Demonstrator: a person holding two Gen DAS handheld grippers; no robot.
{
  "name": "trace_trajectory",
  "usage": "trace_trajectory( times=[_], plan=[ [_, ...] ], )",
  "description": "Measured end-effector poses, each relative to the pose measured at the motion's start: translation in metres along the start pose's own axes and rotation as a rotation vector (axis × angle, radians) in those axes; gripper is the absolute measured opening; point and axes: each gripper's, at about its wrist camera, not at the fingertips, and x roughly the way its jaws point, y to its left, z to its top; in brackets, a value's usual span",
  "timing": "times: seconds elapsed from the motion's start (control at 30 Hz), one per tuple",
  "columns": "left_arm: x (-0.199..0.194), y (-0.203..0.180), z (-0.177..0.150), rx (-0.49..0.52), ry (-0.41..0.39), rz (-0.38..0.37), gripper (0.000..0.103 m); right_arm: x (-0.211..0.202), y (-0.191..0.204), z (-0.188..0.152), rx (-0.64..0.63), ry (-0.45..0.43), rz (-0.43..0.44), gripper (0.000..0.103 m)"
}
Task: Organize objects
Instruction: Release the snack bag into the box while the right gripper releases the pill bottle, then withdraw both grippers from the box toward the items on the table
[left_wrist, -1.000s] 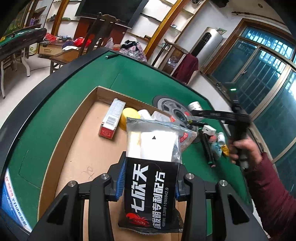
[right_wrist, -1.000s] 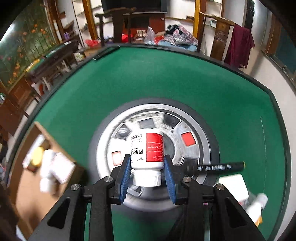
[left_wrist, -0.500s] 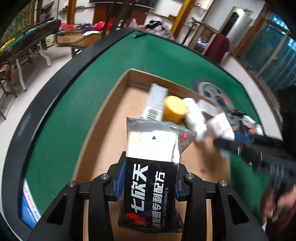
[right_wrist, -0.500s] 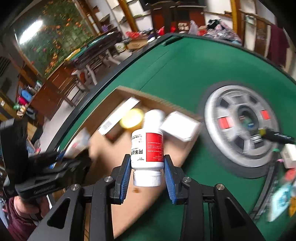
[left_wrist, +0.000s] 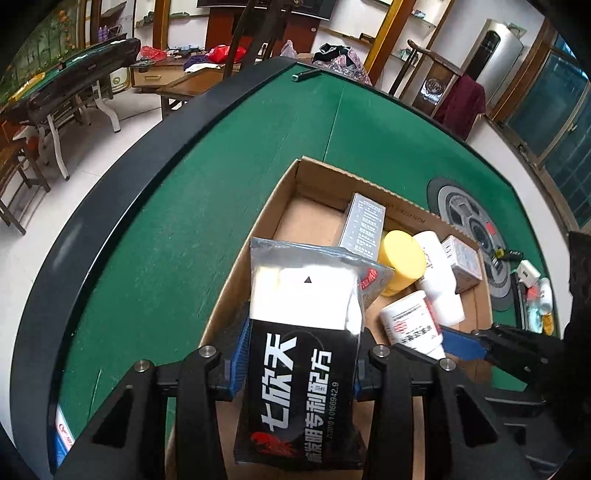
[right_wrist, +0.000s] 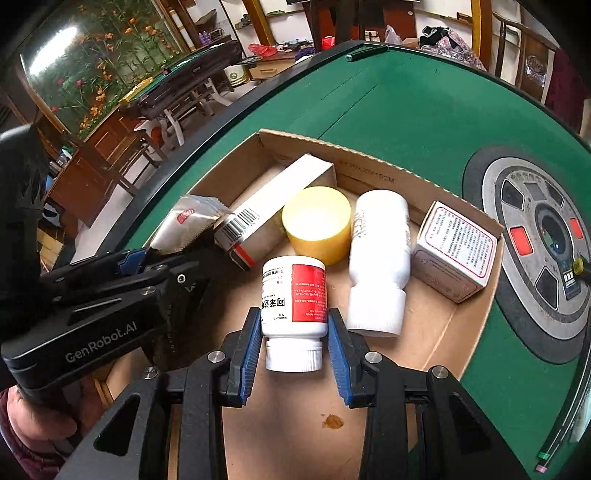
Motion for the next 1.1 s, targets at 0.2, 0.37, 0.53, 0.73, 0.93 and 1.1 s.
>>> trace_trajectory(
  times=[0.2,0.37,0.53,0.73,0.93,1.1],
  plan=[
    [-0.017,0.004,0.0,-0.031,-0.042,-0.052,0.054,-0.002,0.003,0.0,0.0,-0.017,-0.009,0.038],
    [-0.048,0.005,-0.002,-0.035,-0.112,-0.044,0.07,-0.004,0.009,-0.002,-0.029,-0.021,-0.022,0.039],
    [-0.074,0.012,-0.011,-0.063,-0.148,-0.052,0.08,-0.016,0.017,-0.011,-0.094,-0.041,-0.056,0.042],
    [-0.094,0.022,-0.027,-0.106,-0.163,-0.062,0.081,-0.039,0.038,-0.023,-0.169,-0.115,-0.102,0.069],
    [-0.11,0.026,-0.05,-0.146,-0.187,-0.059,0.081,-0.065,0.05,-0.038,-0.226,-0.189,-0.177,0.083],
    [-0.117,0.023,-0.065,-0.159,-0.2,-0.039,0.081,-0.076,0.047,-0.046,-0.218,-0.217,-0.214,0.086]
  ],
)
